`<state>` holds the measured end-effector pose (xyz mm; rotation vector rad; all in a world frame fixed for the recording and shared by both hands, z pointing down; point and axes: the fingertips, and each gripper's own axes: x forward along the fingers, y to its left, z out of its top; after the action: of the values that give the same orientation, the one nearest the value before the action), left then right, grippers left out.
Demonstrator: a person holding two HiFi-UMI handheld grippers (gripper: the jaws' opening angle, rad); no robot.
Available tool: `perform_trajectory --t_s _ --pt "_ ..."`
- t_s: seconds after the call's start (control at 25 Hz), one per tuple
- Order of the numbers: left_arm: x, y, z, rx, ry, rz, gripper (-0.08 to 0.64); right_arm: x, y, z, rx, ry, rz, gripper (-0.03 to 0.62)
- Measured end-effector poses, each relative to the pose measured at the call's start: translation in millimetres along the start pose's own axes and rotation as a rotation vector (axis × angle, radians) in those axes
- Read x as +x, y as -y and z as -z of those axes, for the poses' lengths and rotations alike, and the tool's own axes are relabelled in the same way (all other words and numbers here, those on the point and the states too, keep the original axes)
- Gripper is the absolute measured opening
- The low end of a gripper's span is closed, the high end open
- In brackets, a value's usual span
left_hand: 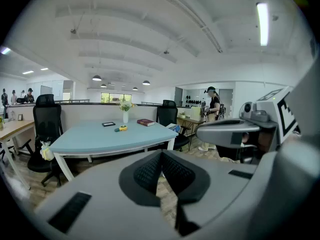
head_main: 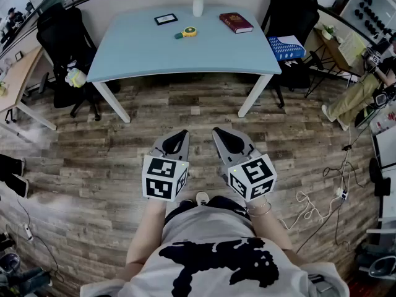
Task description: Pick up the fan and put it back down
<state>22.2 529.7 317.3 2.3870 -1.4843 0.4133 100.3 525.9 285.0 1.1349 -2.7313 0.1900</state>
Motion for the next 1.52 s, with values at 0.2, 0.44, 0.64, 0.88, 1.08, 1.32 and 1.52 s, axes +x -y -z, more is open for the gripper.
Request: perform_trajectory --t_s 0.2,0.44,0.64,0.88,1.08,1.32,1.52 --pt "2.8 0.3 -2.6 0.003 0.005 -0.001 0.011 -1.1 2.8 0.1 0.004 0.011 -0.009 0.003" --pt "1.9 3.4 -5.8 -0.008 0.016 0.016 0.011 -3.7 -3.6 4.7 0.004 0.010 -0.011 0.003" --pt "1.8 8.6 -6.4 -0.008 0.022 0.007 0.011 -5.9 -5.9 8.5 -0.003 0.001 -0.020 0.003" --pt "-0.5 17.2 -14.2 -0.121 0.091 0.091 0.011 -10.1 5.5 6.4 0.055 0.048 -0.001 0.005" --pt "2.9 18.2 -19.3 -0.071 0.128 0.056 0.011 -15.6 11.8 5.1 0.057 0.074 -0.018 0.005" --pt "12.1 25.1 -16.5 -0.048 0.102 0.028 0.067 -19.9 25.2 8.5 0.048 0.074 -0.042 0.005" --pt "21.2 29.3 -15.5 -0.044 0.099 0.004 0.209 -21.8 30.4 17.6 0.052 0.062 -0.072 0.005"
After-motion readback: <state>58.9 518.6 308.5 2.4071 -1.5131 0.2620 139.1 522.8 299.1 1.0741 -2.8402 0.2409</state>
